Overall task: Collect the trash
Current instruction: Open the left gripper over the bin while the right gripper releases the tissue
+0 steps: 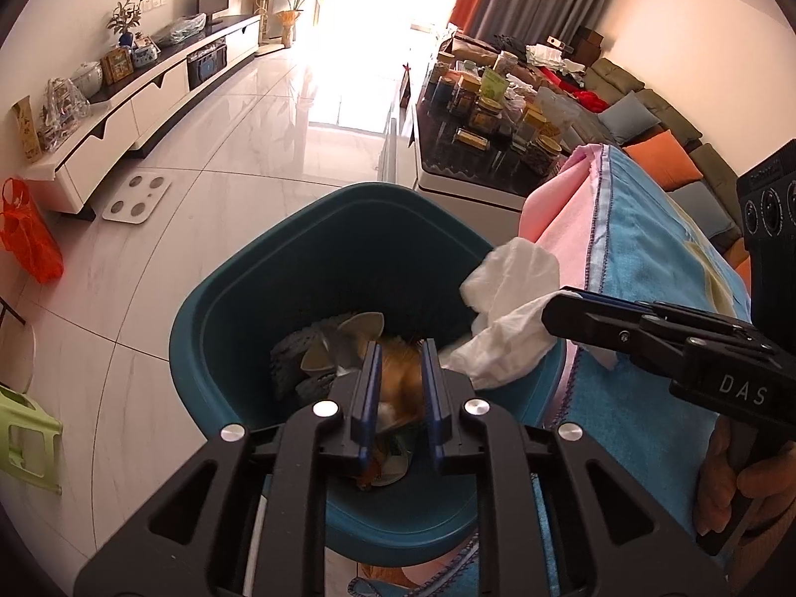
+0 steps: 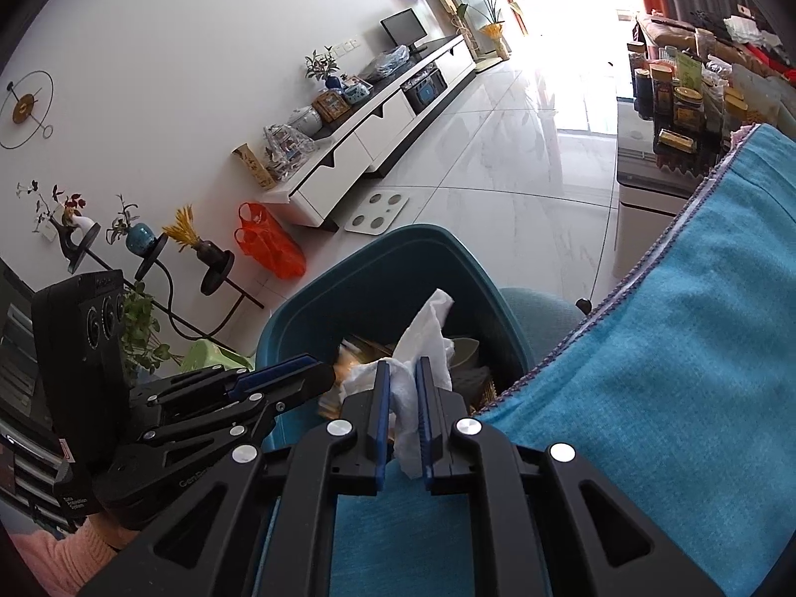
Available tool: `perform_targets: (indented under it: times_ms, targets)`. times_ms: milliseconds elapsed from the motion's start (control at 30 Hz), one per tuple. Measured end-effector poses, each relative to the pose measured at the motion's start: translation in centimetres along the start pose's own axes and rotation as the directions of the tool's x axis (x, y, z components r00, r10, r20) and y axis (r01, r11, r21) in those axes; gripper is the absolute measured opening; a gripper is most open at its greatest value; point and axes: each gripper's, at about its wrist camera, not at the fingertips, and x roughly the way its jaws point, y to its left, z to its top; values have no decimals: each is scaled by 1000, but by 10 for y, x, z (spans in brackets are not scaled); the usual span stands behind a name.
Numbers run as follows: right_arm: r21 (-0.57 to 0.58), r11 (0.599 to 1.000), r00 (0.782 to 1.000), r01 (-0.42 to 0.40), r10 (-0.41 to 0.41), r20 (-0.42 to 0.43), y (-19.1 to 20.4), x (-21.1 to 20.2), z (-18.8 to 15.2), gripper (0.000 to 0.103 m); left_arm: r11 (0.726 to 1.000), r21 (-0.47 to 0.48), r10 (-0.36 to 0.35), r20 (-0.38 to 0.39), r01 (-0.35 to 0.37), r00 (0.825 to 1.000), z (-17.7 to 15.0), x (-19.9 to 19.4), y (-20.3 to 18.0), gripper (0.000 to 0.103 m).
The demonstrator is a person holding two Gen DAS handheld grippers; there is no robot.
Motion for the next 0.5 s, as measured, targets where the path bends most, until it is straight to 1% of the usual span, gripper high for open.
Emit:
perform_targets:
  times_ms: [100,167,267,400,500]
  targets:
    - [2,1000,1000,2,-2,8,-2,-2,0,14,1000,-1,10,12,-10,1000,-1,-4,0,23]
    - [3,1000,1000,3,-3,12,-3,-2,0,16,1000,-1,15,28,-15,999,-2,-9,2,31]
    - [2,1000,1000,6,-6,16,-2,-2,0,21,1000,-3,16,46,-15,999,-4,-15,2,37]
    - [1,1000,1000,11,-11,23,-3,-5,-1,26,1000,1,24,66,-24,998,-7,-23,2,42]
    - [6,1000,999,13,-13,34,-5,-9,-4,29,999,8,31,85,-32,996,-9,-31,0,50]
